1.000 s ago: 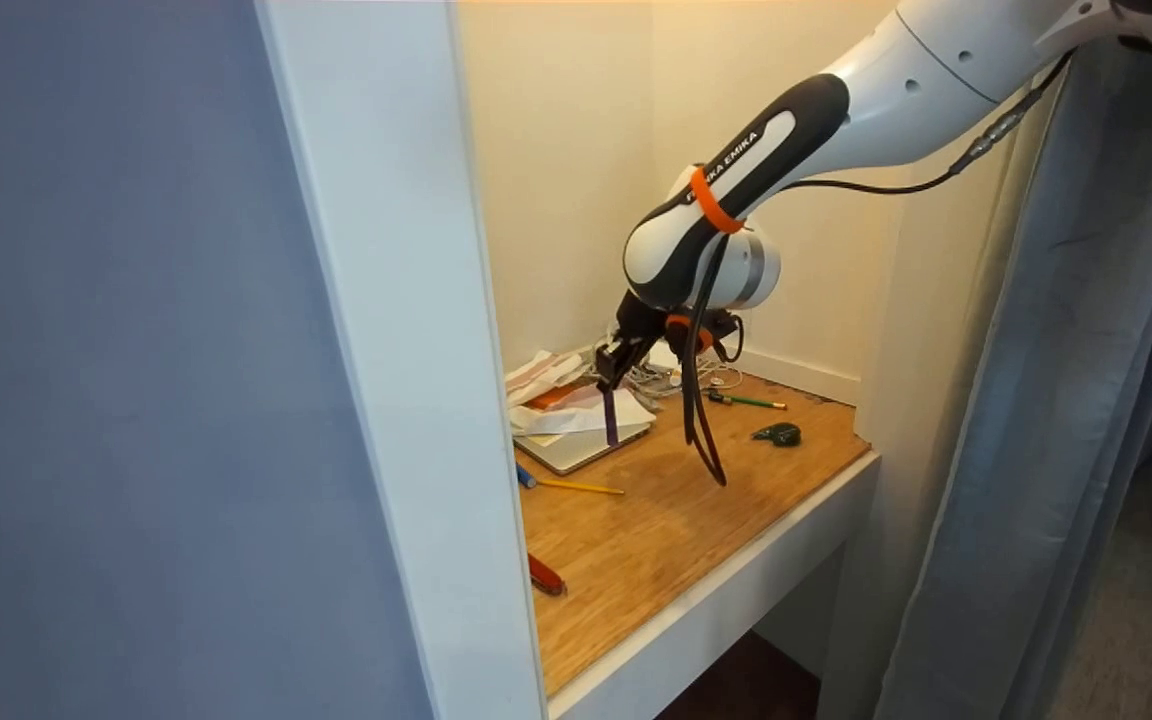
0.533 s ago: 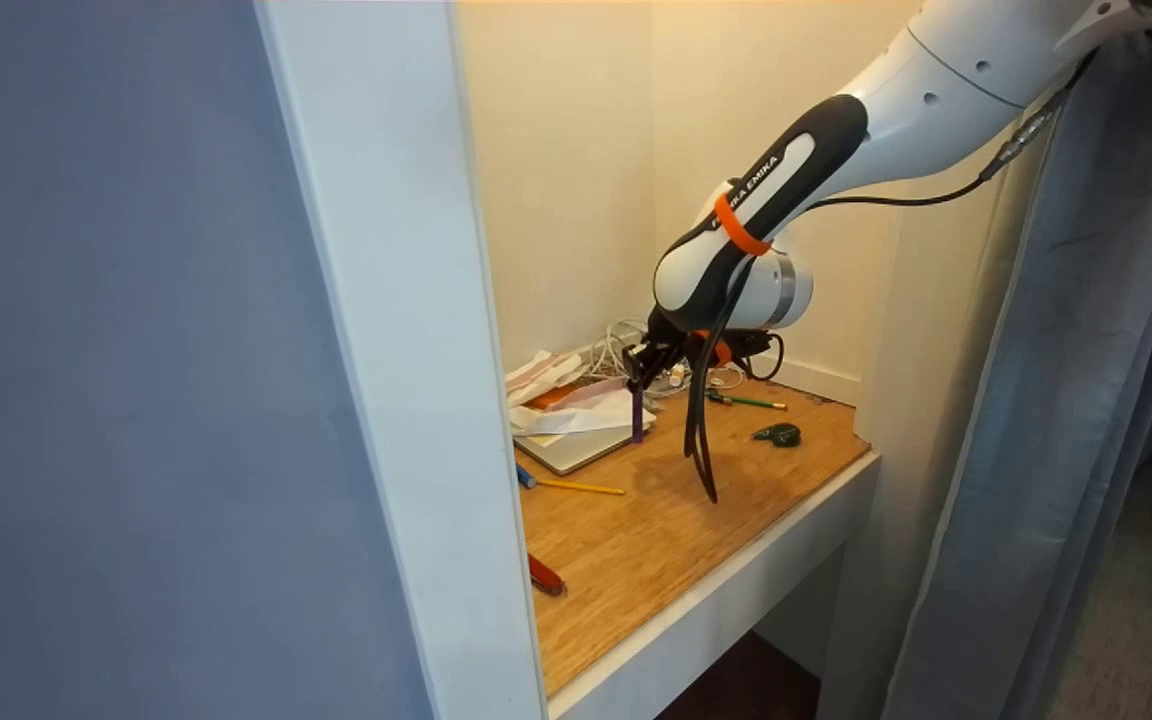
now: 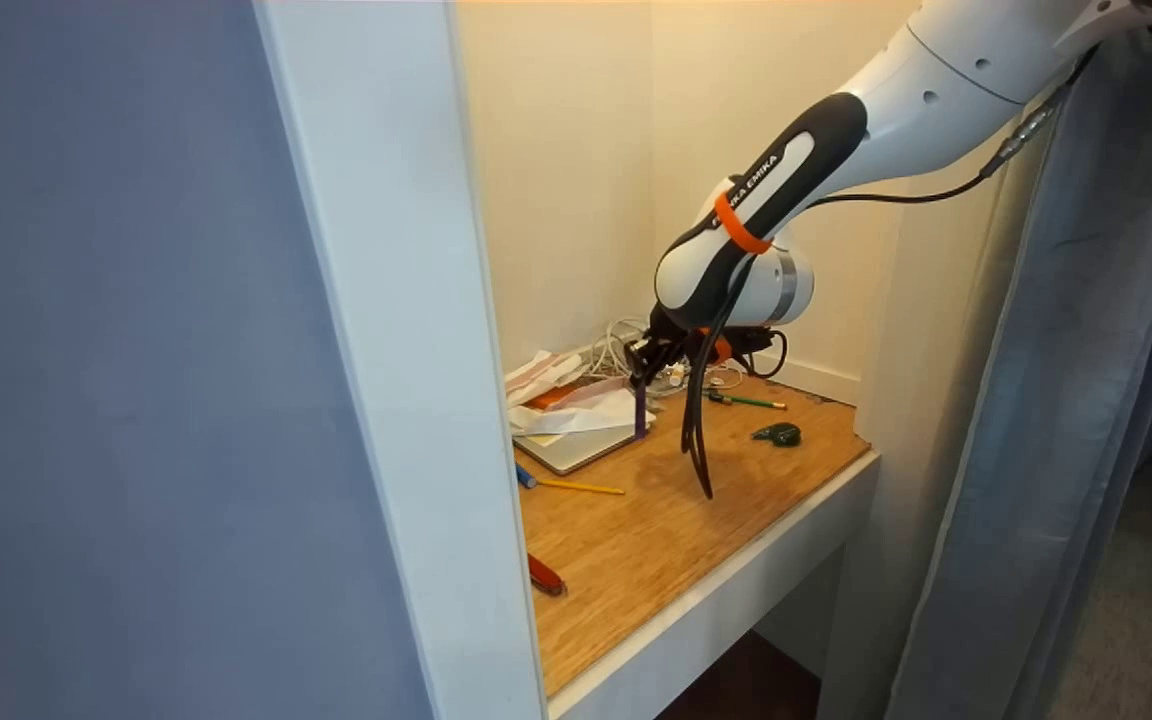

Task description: Move the purple and blue marker to the right and place them in an upright position

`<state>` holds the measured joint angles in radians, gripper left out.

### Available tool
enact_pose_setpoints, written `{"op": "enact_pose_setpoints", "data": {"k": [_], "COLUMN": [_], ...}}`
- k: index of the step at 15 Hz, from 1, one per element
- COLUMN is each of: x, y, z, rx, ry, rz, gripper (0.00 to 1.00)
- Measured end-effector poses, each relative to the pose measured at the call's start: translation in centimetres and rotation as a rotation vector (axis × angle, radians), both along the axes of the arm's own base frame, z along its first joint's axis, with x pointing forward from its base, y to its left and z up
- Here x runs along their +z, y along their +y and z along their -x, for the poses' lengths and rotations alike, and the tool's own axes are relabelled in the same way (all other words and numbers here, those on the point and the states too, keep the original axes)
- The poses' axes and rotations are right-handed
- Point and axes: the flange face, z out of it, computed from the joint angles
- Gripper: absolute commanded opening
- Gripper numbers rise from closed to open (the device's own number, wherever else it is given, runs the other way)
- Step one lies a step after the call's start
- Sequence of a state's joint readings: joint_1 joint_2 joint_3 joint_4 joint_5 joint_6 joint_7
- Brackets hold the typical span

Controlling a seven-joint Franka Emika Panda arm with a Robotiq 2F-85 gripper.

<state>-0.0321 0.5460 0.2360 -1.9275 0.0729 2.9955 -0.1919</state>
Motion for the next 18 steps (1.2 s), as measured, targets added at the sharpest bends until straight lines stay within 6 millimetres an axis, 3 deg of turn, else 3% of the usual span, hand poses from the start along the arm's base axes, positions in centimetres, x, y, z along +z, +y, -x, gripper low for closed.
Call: {"op": "enact_pose_setpoints", "data": {"k": [4, 7, 18], "x": [0.8, 0.6, -2.1], "y": [-2.9, -4.1, -3.7], "z": [-1.8, -3.1, -6.4], "rx": [-0.152, -0.245, -0.395], "ry": [-0.049, -0.067, -0.106], "rz": [0.010, 0.027, 0.061], "gripper": [0.06, 0.06, 0.05]}}
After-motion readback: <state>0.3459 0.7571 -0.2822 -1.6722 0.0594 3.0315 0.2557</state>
